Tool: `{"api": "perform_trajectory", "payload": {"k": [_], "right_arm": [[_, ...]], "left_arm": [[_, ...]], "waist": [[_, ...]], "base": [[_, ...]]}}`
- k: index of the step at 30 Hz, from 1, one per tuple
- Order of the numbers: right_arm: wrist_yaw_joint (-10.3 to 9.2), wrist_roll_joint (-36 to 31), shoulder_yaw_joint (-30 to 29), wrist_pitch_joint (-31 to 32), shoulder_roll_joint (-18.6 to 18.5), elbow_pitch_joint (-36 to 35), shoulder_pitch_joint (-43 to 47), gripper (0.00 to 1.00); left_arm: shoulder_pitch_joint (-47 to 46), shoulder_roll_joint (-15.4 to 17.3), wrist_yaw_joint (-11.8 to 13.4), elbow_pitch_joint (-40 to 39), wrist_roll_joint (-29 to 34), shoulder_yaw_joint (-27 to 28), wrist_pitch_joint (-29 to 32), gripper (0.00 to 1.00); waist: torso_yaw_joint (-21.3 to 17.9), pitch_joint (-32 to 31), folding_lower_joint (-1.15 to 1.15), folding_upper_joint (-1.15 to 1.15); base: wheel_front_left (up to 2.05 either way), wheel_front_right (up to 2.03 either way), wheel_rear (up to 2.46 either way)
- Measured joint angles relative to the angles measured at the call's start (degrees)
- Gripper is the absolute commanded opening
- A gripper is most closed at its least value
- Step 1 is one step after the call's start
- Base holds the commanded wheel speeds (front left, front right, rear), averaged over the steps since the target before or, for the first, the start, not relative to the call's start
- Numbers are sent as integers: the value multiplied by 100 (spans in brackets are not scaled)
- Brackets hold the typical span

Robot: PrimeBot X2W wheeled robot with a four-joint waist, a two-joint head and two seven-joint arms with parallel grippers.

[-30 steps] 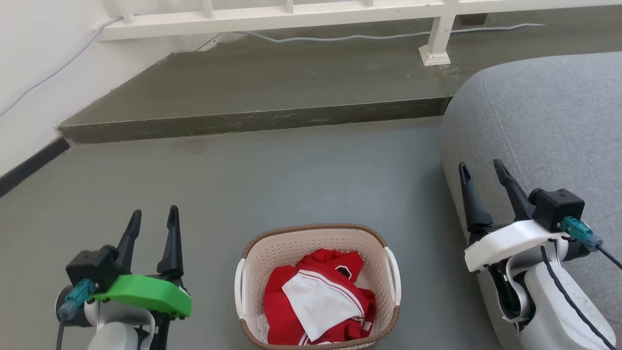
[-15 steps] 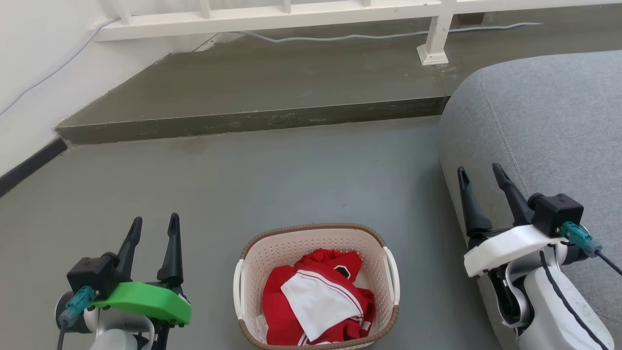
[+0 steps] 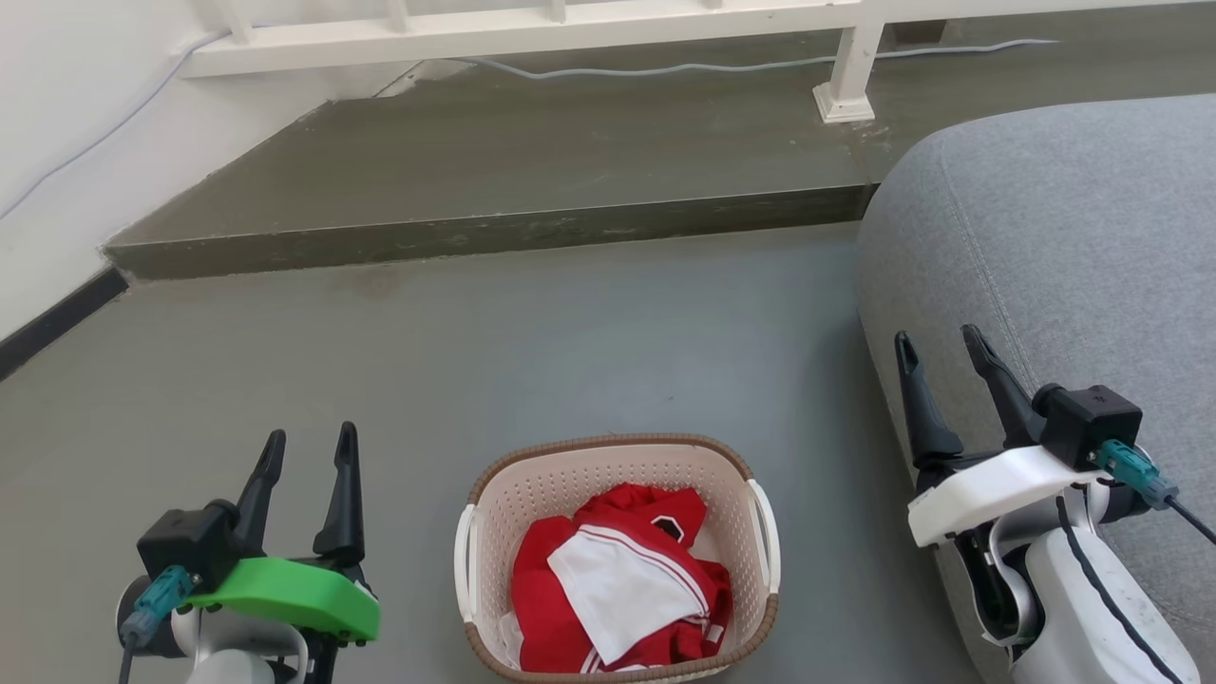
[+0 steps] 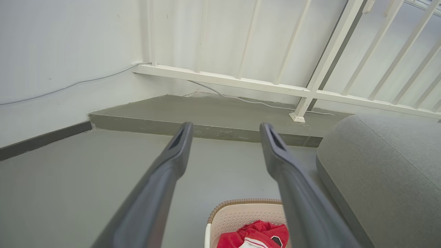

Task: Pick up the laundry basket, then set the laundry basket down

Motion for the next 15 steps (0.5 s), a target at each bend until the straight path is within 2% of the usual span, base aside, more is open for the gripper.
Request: {"api": "perform_trajectory", "payload": {"k": [15], "right_arm": [[97, -94, -104, 0, 54, -4, 4, 100]], "left_arm": [[30, -34, -49, 0, 47, 121, 0, 100]], "waist": [[6, 29, 0, 0]], "base": [[0, 0, 0]]}}
